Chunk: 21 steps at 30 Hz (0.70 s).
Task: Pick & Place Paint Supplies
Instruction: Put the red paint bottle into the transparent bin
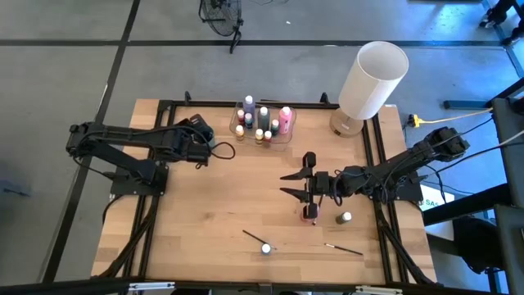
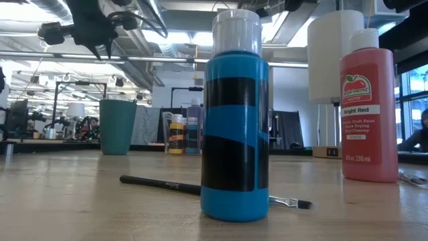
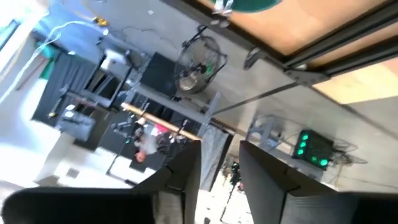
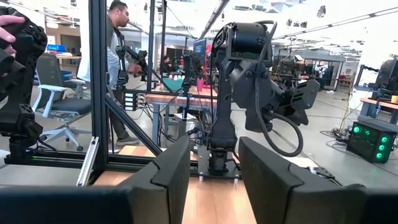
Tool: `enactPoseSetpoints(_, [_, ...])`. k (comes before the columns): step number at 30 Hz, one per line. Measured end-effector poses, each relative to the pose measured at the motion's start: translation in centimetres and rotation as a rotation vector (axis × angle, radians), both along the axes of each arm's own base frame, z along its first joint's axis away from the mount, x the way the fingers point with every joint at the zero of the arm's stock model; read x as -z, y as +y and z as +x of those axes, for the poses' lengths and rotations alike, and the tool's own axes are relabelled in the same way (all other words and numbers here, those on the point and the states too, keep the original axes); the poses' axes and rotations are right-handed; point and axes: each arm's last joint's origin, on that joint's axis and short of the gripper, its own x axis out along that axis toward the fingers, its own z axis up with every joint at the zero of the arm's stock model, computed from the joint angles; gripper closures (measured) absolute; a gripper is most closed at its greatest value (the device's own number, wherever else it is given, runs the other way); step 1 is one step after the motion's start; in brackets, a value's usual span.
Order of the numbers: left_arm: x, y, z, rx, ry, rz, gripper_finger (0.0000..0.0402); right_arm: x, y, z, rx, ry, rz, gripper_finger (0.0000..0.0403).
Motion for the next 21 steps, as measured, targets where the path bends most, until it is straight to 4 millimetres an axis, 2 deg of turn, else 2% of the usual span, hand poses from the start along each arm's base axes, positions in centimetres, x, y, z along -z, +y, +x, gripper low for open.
enactPoseSetpoints(7, [-0.3, 0.0, 0.1, 0.019, -0.005, 0.104, 0.0279, 0.3, 0.0, 0.0, 0.0, 0.031, -0.013, 0.0263])
enactPoseSetpoints(14, [-0.7, 0.1, -0.2, 0.004, -0.067, 0.169, 0.0272, 0.4, -0.2, 0.1, 0.01, 0.035, -0.05, 0.0263])
enactPoseSetpoints(16, [-0.9, 0.1, -0.2, -0.026, -0.164, 0.166, 0.0272, -0.1, -0.7, 0.2, 0.032, -0.007, -0.075, 0.0263])
enactPoseSetpoints(21, [-1.1, 0.1, 0.9, -0.144, -0.55, 0.054, 0.0272, -1.0, -2.5, 0.6, 0.127, -0.1, -0.17, 0.0263])
